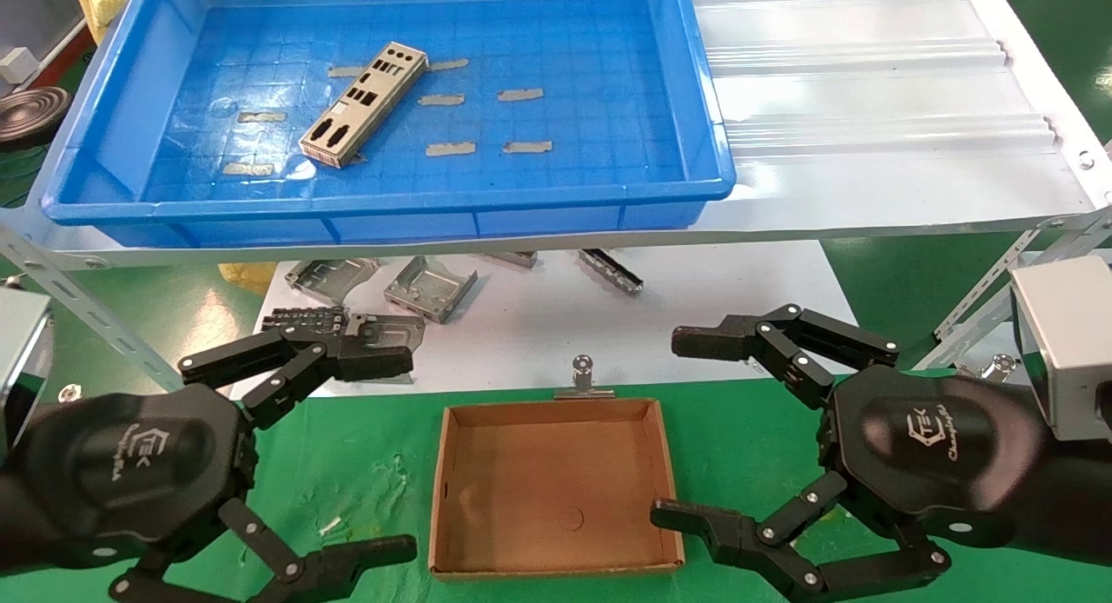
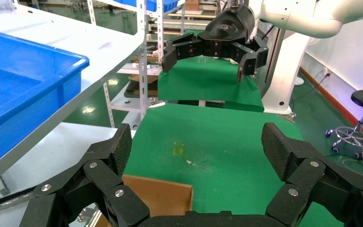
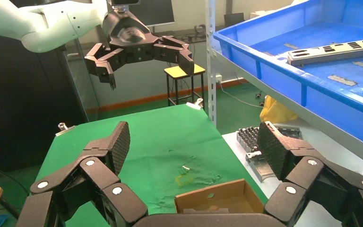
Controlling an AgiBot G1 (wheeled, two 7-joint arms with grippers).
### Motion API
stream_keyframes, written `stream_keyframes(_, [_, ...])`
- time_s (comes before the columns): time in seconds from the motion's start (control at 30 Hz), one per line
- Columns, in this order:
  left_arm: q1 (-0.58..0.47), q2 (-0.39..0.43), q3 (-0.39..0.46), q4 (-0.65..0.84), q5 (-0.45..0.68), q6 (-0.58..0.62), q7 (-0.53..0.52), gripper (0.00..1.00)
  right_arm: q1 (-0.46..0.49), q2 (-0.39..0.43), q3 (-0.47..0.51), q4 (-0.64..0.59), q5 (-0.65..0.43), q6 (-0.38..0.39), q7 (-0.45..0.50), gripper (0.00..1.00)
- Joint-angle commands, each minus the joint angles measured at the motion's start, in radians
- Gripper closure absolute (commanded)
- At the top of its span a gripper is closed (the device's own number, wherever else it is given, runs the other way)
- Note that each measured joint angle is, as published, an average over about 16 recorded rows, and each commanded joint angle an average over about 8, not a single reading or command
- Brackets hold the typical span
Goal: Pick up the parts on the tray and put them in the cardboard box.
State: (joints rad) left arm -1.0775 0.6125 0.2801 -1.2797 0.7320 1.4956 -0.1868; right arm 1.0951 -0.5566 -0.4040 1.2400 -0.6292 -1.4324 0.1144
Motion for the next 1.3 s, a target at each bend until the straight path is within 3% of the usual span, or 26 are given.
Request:
stream_keyframes(0.03, [0.0, 0.0, 0.0, 0.0, 0.0, 0.0, 0.0, 0.0, 0.0, 0.0, 0.0, 0.0, 0.0, 0.0, 0.0, 0.75])
stream_keyframes(0.1, [0.0, 0.0, 0.0, 0.0, 0.0, 0.0, 0.0, 0.0, 0.0, 0.0, 0.0, 0.0, 0.0, 0.0, 0.0, 1.0])
stream_keyframes(1.3, [0.0, 0.0, 0.0, 0.0, 0.0, 0.0, 0.0, 0.0, 0.0, 0.0, 0.0, 0.0, 0.0, 0.0, 0.0, 1.0])
